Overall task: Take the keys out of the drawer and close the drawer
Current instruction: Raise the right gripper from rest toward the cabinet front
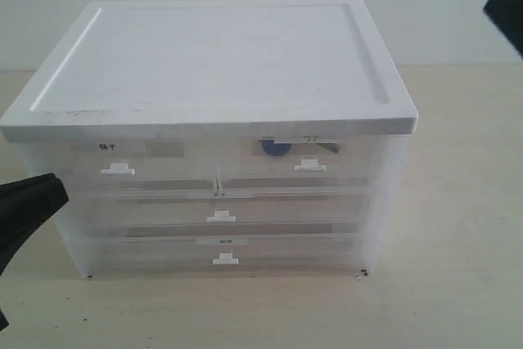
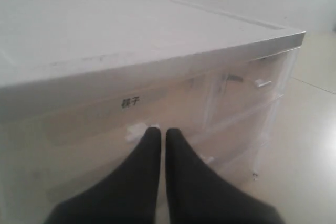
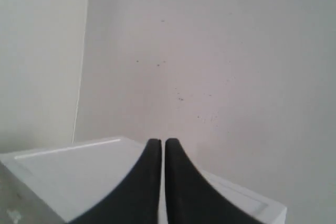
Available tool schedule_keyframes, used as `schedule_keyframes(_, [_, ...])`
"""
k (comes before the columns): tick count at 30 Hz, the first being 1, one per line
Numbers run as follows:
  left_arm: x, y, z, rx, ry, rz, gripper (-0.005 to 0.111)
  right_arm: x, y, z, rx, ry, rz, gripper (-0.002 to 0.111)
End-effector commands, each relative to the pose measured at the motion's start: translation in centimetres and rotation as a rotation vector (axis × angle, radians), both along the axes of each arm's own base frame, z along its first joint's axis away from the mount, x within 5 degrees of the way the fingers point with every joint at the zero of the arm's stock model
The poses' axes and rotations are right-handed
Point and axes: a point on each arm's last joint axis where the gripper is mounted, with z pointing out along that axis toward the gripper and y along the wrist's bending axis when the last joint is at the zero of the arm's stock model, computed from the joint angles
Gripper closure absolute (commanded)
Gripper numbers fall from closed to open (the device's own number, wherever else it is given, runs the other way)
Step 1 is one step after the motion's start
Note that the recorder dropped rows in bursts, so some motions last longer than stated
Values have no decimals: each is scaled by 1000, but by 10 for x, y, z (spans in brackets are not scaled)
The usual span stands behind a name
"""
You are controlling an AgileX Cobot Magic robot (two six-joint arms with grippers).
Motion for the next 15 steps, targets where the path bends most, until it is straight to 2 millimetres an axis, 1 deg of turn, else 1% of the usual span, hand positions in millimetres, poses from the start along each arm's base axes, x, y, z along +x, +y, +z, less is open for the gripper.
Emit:
schedule_keyframes(1, [19, 1, -16, -41, 43, 1, 102, 18, 4, -11, -158, -97, -15, 108])
schedule_keyframes(3, [23, -1, -21, -54, 41, -30, 102, 24, 4, -16, -213, -122, -35, 107])
schedule_keyframes(5, [30, 1, -28, -69, 70, -13, 102, 27, 3, -17, -250, -158, -73, 96])
schedule_keyframes(7, [34, 4, -35, -56, 92, 27, 102, 25, 4, -15, -260, -188, -67, 84])
schedule_keyframes(8, [35, 4, -36, -60, 102, 36, 102, 23, 7, -15, -277, -215, -56, 80])
schedule_keyframes(11, [36, 4, -37, -60, 105, 36, 102, 27, 17, -4, -259, -202, -57, 80])
schedule_keyframes(14, [35, 4, -37, -60, 105, 35, 102, 40, 28, 12, -404, -156, -135, 80])
schedule_keyframes(15, [35, 4, -37, -60, 105, 35, 102, 44, 30, 18, -420, -109, -163, 80])
